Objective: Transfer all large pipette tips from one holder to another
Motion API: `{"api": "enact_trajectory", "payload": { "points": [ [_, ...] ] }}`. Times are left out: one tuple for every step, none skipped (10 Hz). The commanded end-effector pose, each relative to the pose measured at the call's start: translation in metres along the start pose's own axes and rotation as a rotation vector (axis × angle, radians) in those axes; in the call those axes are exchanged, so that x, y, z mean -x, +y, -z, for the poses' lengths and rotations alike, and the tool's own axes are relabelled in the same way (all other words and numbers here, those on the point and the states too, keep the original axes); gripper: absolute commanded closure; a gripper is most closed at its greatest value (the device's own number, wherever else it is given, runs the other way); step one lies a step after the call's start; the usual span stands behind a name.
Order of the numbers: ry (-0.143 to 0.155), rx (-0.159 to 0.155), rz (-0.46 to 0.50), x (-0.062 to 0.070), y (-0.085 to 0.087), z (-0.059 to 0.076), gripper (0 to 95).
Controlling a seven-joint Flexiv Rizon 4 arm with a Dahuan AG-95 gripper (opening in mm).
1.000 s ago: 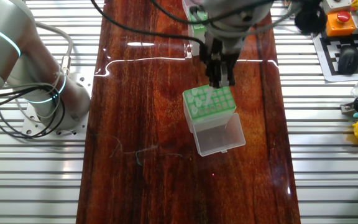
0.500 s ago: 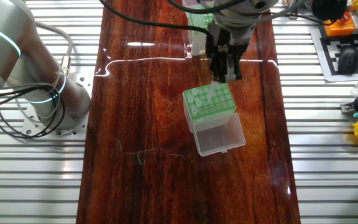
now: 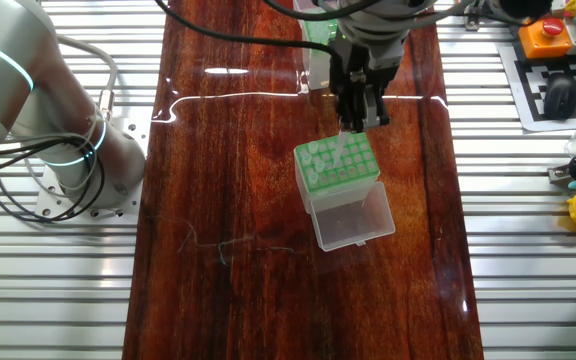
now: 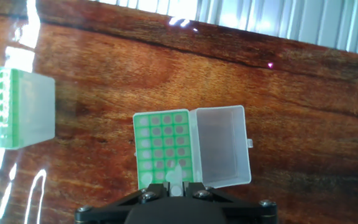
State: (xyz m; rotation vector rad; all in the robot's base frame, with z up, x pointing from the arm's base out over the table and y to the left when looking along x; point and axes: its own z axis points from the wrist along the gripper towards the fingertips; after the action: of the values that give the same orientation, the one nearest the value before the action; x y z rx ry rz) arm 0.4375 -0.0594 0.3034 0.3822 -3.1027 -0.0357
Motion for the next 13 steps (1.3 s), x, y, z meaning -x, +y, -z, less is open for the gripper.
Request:
{"api": "enact_trajectory", "payload": {
  "points": [
    [-0.002,0.004,0.004,-0.001,0.000,0.000,95.0],
    [-0.003,0.004,-0.001,0.004,0.009,-0.001,95.0],
    [-0.004,0.002,-0.027,0.013,0.031,-0.004,95.0],
    [-0.009,0.002,-0.054,0.021,0.055,-0.008,95.0],
    [-0.013,-0.001,-0.086,0.027,0.081,-0.011,95.0],
    [-0.024,-0.015,-0.134,0.032,0.114,-0.016,95.0],
    [-0.027,-0.021,-0.160,0.032,0.123,-0.018,95.0],
    [-0.022,-0.027,-0.143,0.032,0.123,-0.018,95.0],
    [-0.013,-0.024,-0.104,0.032,0.123,-0.018,95.0],
    [-0.003,-0.022,-0.042,0.032,0.123,-0.018,95.0],
    [0.001,-0.018,0.023,0.032,0.123,-0.018,95.0],
    [-0.006,-0.001,0.078,0.032,0.123,-0.018,95.0],
    [-0.024,0.054,0.081,0.032,0.123,-0.018,95.0]
  ]
}}
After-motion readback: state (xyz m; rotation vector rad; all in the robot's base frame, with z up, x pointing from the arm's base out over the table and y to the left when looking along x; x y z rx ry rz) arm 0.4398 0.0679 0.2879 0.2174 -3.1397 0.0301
